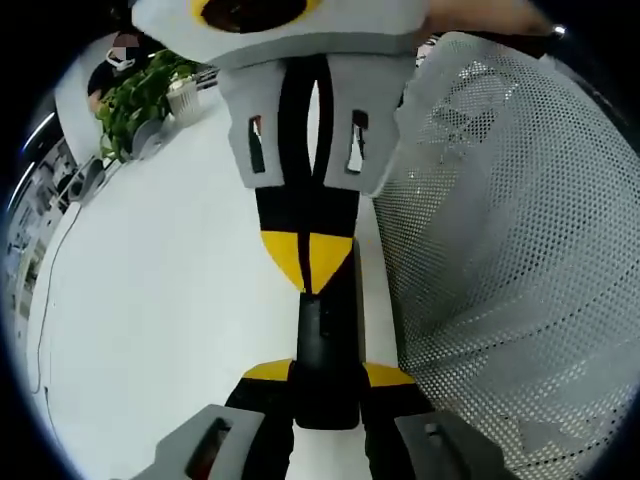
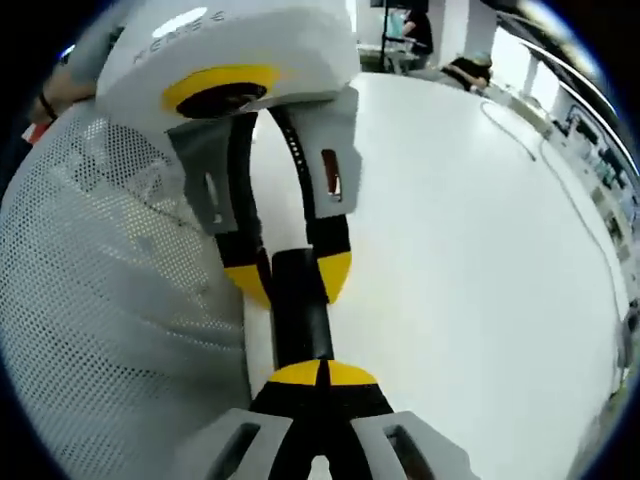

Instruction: Press the specified remote control buttons in sequence, fully releasing each button before pressing the next.

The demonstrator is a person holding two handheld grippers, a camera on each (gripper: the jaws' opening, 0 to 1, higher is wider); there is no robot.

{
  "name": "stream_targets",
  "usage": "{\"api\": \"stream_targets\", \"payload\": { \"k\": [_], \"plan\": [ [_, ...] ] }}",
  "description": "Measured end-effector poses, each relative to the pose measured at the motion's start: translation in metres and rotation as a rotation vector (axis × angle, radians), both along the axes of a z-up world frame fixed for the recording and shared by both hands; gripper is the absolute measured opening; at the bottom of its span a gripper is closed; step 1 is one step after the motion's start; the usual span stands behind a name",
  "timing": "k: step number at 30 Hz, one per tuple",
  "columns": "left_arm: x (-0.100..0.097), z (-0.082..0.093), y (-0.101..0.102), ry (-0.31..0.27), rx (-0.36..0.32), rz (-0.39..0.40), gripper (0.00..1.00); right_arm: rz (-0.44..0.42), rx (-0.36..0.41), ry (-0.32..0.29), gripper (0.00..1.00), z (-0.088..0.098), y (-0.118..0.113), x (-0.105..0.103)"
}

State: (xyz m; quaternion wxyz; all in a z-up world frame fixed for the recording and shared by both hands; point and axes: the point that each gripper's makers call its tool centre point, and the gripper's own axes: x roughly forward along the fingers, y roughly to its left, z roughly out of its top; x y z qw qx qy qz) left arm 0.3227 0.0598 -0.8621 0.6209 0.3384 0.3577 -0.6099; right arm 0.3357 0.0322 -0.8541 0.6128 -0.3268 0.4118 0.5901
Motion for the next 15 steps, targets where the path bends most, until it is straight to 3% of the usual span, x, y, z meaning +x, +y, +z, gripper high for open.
{"api": "stream_targets", "payload": {
  "k": [7, 9, 15],
  "plan": [
    [0.0003, -0.0002, 0.0001, 0.002, -0.004, 0.000, 0.25, 0.002, -0.037, 0.082, 0.00, -0.0014, 0.0011, 0.0000],
    [0.0010, 0.0000, 0.0004, 0.010, -0.017, 0.009, 0.25, -0.010, -0.072, 0.138, 0.00, -0.0020, 0.0007, -0.0004],
    [0.0003, 0.0007, -0.0003, 0.012, -0.023, 0.011, 0.25, 0.036, -0.173, 0.182, 0.00, -0.0039, 0.0034, 0.0009]
  ]
}}
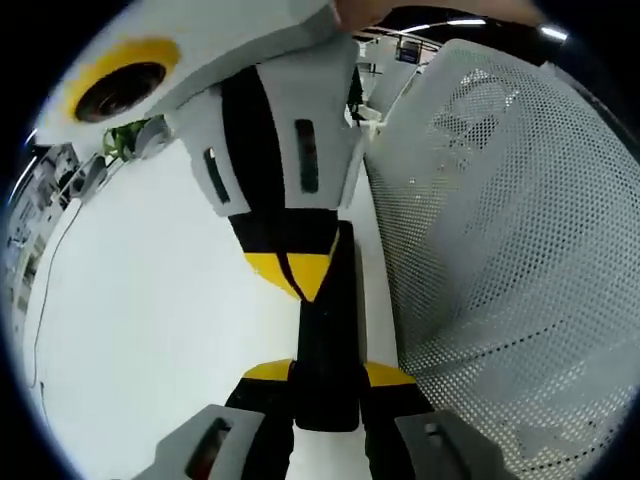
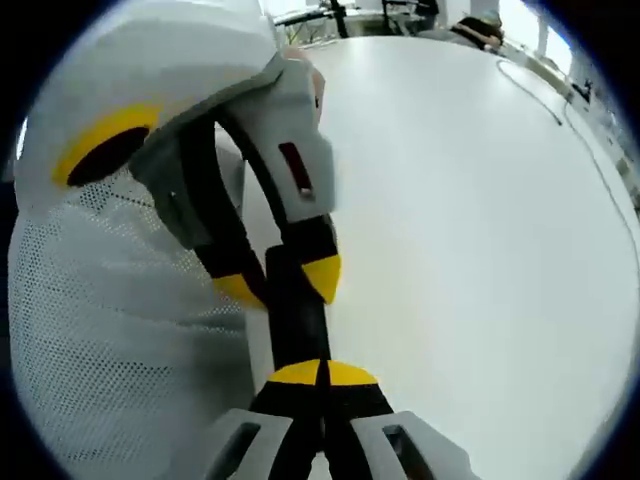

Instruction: Press the specified remote control buttons in sequence, fully releasing each button before pressing the next.

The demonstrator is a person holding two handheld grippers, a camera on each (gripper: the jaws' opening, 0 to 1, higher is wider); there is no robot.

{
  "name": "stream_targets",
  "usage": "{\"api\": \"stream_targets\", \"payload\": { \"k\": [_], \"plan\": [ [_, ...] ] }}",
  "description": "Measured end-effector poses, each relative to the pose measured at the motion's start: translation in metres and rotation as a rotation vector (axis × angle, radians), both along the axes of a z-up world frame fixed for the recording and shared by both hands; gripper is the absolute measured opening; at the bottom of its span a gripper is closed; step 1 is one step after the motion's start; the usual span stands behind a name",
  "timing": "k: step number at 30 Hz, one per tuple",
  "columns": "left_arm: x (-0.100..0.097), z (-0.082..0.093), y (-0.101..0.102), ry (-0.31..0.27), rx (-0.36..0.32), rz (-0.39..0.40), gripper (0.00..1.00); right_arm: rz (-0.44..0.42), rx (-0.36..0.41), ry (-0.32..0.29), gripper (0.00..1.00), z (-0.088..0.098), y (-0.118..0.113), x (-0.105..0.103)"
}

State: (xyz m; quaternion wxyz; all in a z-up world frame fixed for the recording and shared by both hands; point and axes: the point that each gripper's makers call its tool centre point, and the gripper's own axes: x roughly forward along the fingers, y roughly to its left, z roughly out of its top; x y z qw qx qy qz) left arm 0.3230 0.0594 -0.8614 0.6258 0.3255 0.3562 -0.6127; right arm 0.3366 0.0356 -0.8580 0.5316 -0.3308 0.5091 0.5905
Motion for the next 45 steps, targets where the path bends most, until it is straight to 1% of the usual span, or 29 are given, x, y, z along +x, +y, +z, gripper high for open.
{"api": "stream_targets", "payload": {
  "k": [2, 3, 6, 9, 12, 13, 16, 17, 19, 20, 23, 25, 26, 27, 32, 35, 37, 38, 39, 41, 42, 45],
  "plan": [
    [0.000, 0.000, 0.000, 0.003, 0.000, 0.003, 0.25, -0.018, -0.013, 0.013, 0.00, -0.001, -0.001, 0.001],
    [0.000, 0.000, 0.000, 0.005, -0.001, 0.004, 0.25, -0.047, -0.017, 0.023, 0.00, 0.000, -0.001, 0.001],
    [0.001, 0.000, 0.000, 0.023, -0.016, 0.023, 0.25, -0.102, 0.006, 0.021, 0.00, -0.001, -0.002, 0.002],
    [0.001, 0.000, 0.000, 0.024, -0.018, 0.022, 0.25, -0.117, 0.022, 0.012, 0.00, 0.000, -0.002, 0.002],
    [0.001, 0.000, 0.000, 0.025, -0.018, 0.024, 0.25, -0.175, 0.026, 0.022, 0.00, -0.001, -0.001, 0.003],
    [0.001, 0.000, 0.000, 0.026, -0.019, 0.025, 0.25, -0.182, 0.028, 0.021, 0.00, -0.001, -0.001, 0.003],
    [0.001, 0.001, 0.000, 0.027, -0.022, 0.028, 0.25, -0.183, 0.053, -0.002, 0.00, 0.000, -0.002, 0.001],
    [0.001, 0.000, 0.000, 0.027, -0.024, 0.030, 0.25, -0.187, 0.083, -0.023, 0.00, 0.001, -0.001, 0.002],
    [0.001, 0.001, 0.000, 0.027, -0.028, 0.030, 0.25, -0.224, 0.119, -0.052, 0.00, 0.001, -0.001, 0.003],
    [0.001, 0.001, 0.000, 0.027, -0.029, 0.030, 0.25, -0.252, 0.137, -0.083, 0.00, 0.002, -0.002, 0.004],
    [0.001, 0.001, 0.000, 0.032, -0.034, 0.032, 0.25, -0.295, 0.185, -0.127, 0.00, 0.004, -0.001, 0.002],
    [0.001, 0.001, 0.000, 0.035, -0.035, 0.034, 0.25, -0.308, 0.222, -0.123, 0.00, 0.007, 0.001, -0.004],
    [0.001, 0.001, 0.000, 0.033, -0.036, 0.033, 0.25, -0.299, 0.230, -0.112, 0.00, 0.008, 0.002, -0.008],
    [0.001, 0.001, 0.000, 0.036, -0.035, 0.037, 0.25, -0.301, 0.256, -0.099, 0.00, 0.010, 0.006, -0.011],
    [0.001, 0.001, 0.000, 0.034, -0.035, 0.034, 0.25, -0.286, 0.268, -0.112, 0.00, 0.010, 0.009, -0.015],
    [0.001, 0.000, 0.000, 0.033, -0.034, 0.033, 0.25, -0.258, 0.263, -0.131, 0.00, 0.010, 0.009, -0.014],
    [0.001, 0.001, -0.001, 0.036, -0.034, 0.035, 0.25, -0.208, 0.243, -0.161, 0.00, 0.006, 0.007, -0.015],
    [0.000, 0.001, 0.000, 0.040, -0.033, 0.037, 0.25, -0.186, 0.264, -0.201, 0.00, 0.008, 0.012, -0.012],
    [0.000, 0.001, -0.001, 0.038, -0.034, 0.035, 0.25, -0.165, 0.241, -0.227, 0.00, 0.007, 0.010, -0.013],
    [0.000, 0.001, 0.000, 0.038, -0.034, 0.035, 0.25, -0.138, 0.220, -0.247, 0.00, 0.007, 0.011, -0.014],
    [0.000, 0.001, 0.000, 0.038, -0.034, 0.035, 0.25, -0.139, 0.218, -0.250, 0.00, 0.007, 0.012, -0.014],
    [0.000, 0.001, 0.000, 0.041, -0.035, 0.036, 0.25, -0.050, 0.198, -0.316, 0.00, 0.006, 0.012, -0.014]
  ]
}}
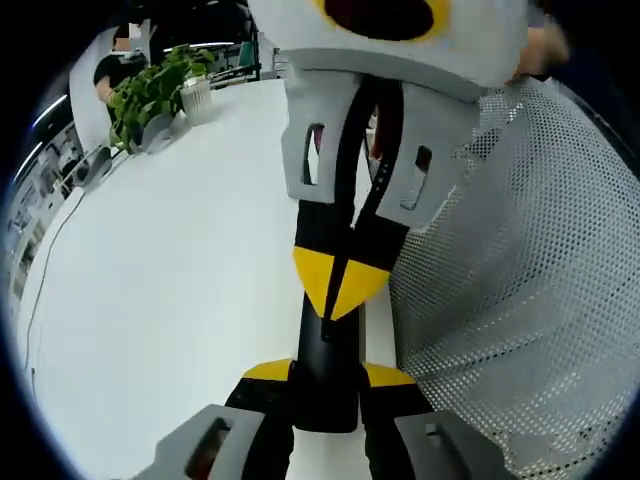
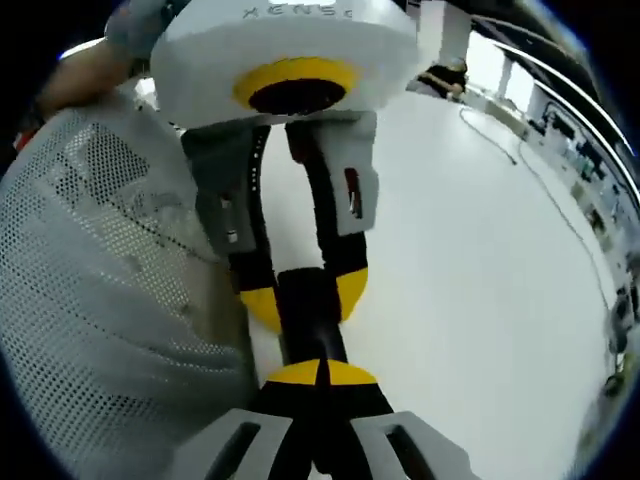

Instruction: Press the specified remote control buttons in sequence, fully releasing each button before pressing the next.

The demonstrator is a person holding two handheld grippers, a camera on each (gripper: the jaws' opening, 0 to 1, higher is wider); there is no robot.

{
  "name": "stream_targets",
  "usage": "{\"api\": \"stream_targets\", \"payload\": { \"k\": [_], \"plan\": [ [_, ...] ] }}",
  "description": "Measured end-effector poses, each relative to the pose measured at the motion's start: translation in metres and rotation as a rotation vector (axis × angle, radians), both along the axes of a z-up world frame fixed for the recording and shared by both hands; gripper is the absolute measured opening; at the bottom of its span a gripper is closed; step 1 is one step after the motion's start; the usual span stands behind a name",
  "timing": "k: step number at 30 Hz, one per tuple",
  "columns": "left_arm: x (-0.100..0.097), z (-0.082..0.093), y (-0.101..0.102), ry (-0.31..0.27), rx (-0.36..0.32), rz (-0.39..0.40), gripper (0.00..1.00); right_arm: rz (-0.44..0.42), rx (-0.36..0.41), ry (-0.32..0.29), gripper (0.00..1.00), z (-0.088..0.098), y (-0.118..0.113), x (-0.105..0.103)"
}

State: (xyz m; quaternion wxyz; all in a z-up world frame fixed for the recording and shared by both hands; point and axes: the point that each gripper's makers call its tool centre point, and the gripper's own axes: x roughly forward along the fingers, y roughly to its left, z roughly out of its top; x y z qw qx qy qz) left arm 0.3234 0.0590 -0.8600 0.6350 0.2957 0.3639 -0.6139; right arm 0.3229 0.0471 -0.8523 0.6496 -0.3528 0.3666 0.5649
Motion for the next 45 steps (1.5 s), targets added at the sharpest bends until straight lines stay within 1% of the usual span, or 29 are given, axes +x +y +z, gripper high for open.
{"api": "stream_targets", "payload": {
  "k": [2, 5, 7, 9, 13, 14, 17, 18, 20, 21, 26, 30, 31, 34, 36, 39, 42, 45],
  "plan": [
    [0.000, 0.000, 0.000, 0.001, 0.000, 0.001, 0.25, 0.039, -0.023, -0.038, 0.00, 0.000, 0.001, 0.000],
    [0.000, 0.000, 0.000, 0.008, -0.006, 0.010, 0.25, 0.033, -0.026, -0.060, 0.00, -0.001, 0.002, 0.000],
    [0.000, 0.000, 0.000, 0.007, -0.007, 0.008, 0.25, 0.020, -0.010, -0.052, 0.00, 0.000, 0.001, 0.002],
    [0.000, 0.000, 0.000, 0.005, -0.005, 0.006, 0.25, 0.030, 0.013, -0.049, 0.00, 0.001, 0.000, 0.002],
    [0.000, 0.000, 0.000, 0.006, -0.005, 0.007, 0.25, 0.028, 0.022, -0.044, 0.00, 0.001, 0.002, 0.002],
    [0.000, 0.000, 0.000, 0.007, -0.005, 0.007, 0.25, 0.029, 0.027, -0.044, 0.00, 0.001, 0.003, 0.002],
    [0.000, 0.000, 0.000, 0.008, -0.007, 0.008, 0.25, 0.033, 0.077, -0.020, 0.00, 0.005, 0.014, -0.001],
    [0.000, 0.000, 0.000, 0.008, -0.006, 0.008, 0.25, 0.037, 0.077, -0.022, 0.00, 0.005, 0.016, -0.002],
    [0.000, 0.000, 0.000, 0.008, -0.006, 0.009, 0.25, 0.059, 0.029, -0.040, 0.00, -0.001, 0.012, -0.002],
    [0.000, 0.000, 0.000, 0.007, -0.006, 0.008, 0.25, 0.064, 0.045, -0.041, 0.00, 0.002, 0.014, -0.003],
    [0.000, 0.000, 0.000, 0.006, -0.005, 0.007, 0.25, 0.076, 0.037, -0.054, 0.00, 0.001, 0.014, -0.002],
    [0.000, 0.000, 0.000, 0.005, -0.004, 0.007, 0.25, 0.113, 0.020, -0.103, 0.00, -0.001, 0.016, 0.000],
    [0.000, 0.000, 0.000, 0.007, -0.006, 0.009, 0.25, 0.121, 0.017, -0.107, 0.00, -0.001, 0.016, 0.000],
    [0.001, -0.001, -0.001, 0.007, -0.015, 0.015, 0.25, 0.124, 0.033, -0.104, 0.00, -0.001, 0.015, 0.001],
    [0.001, 0.000, -0.001, 0.004, -0.019, 0.021, 0.25, 0.118, 0.043, -0.089, 0.00, 0.000, 0.015, 0.002],
    [0.000, -0.001, -0.001, -0.007, -0.024, 0.030, 0.25, 0.136, 0.050, -0.085, 0.00, 0.000, 0.015, 0.000],
    [-0.001, -0.001, -0.002, -0.029, -0.017, 0.033, 0.25, 0.158, 0.049, -0.087, 0.00, 0.000, 0.016, 0.000],
    [-0.001, -0.002, -0.002, -0.056, -0.002, 0.015, 0.25, 0.150, 0.058, -0.070, 0.00, 0.000, 0.015, 0.000]
  ]
}}
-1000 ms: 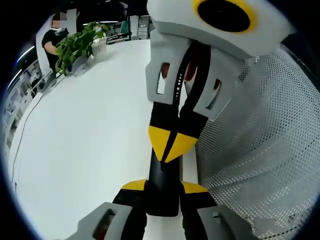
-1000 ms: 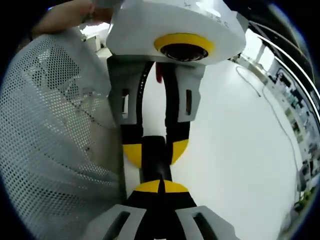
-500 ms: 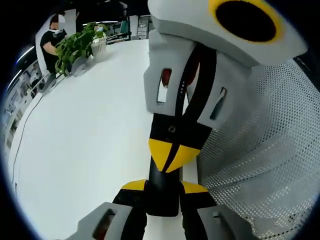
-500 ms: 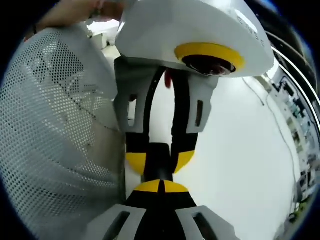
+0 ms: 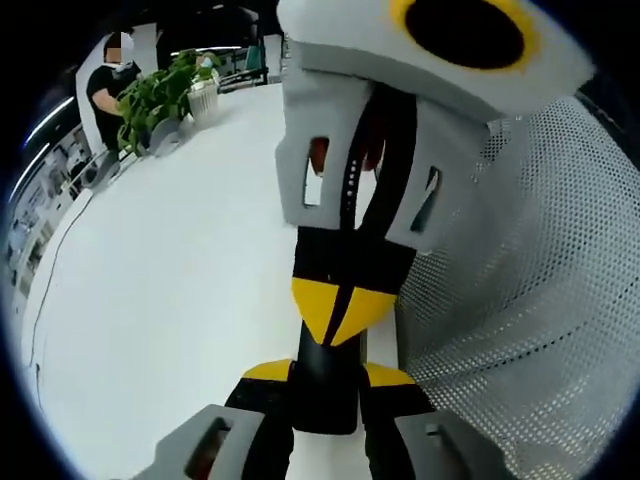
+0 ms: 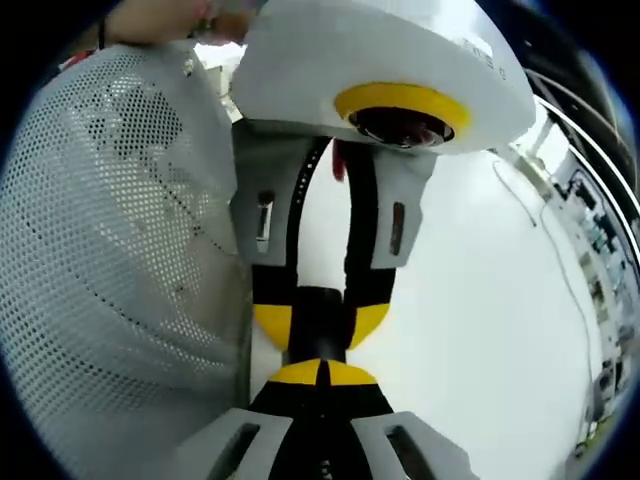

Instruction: Press the specified remote control buttons in sequence, fully releasing each button before pressing the next.

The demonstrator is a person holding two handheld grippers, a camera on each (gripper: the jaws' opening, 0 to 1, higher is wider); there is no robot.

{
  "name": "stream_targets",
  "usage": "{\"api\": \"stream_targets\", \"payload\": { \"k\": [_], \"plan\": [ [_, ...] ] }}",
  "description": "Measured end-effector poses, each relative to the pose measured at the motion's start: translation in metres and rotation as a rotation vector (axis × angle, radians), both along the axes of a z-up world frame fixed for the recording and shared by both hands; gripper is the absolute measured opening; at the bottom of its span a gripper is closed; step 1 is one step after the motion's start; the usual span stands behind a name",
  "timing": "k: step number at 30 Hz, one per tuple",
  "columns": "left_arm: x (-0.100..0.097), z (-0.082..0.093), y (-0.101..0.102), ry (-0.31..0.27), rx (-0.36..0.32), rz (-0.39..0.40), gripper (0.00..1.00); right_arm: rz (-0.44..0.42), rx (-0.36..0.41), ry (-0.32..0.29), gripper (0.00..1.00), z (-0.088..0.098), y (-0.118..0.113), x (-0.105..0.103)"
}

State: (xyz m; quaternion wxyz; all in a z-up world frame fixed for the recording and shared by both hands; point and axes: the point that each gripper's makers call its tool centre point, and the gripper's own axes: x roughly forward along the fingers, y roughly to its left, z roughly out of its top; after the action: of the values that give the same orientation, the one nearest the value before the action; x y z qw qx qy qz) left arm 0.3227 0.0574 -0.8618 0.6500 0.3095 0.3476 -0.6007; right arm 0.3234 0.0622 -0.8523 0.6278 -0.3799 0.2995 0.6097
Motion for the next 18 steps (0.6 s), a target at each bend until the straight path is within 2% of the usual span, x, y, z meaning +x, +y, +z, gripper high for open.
{"api": "stream_targets", "payload": {
  "k": [8, 12, 18],
  "plan": [
    [0.001, 0.000, 0.000, -0.009, 0.003, 0.010, 0.25, 0.040, -0.002, 0.010, 0.00, 0.001, -0.001, -0.004],
    [0.001, 0.000, 0.000, -0.008, -0.003, 0.030, 0.25, 0.035, 0.009, 0.052, 0.05, 0.001, -0.002, -0.009],
    [0.001, 0.000, 0.000, -0.005, -0.007, 0.034, 0.25, 0.024, 0.012, 0.078, 0.11, 0.001, -0.008, -0.011]
  ]
}}
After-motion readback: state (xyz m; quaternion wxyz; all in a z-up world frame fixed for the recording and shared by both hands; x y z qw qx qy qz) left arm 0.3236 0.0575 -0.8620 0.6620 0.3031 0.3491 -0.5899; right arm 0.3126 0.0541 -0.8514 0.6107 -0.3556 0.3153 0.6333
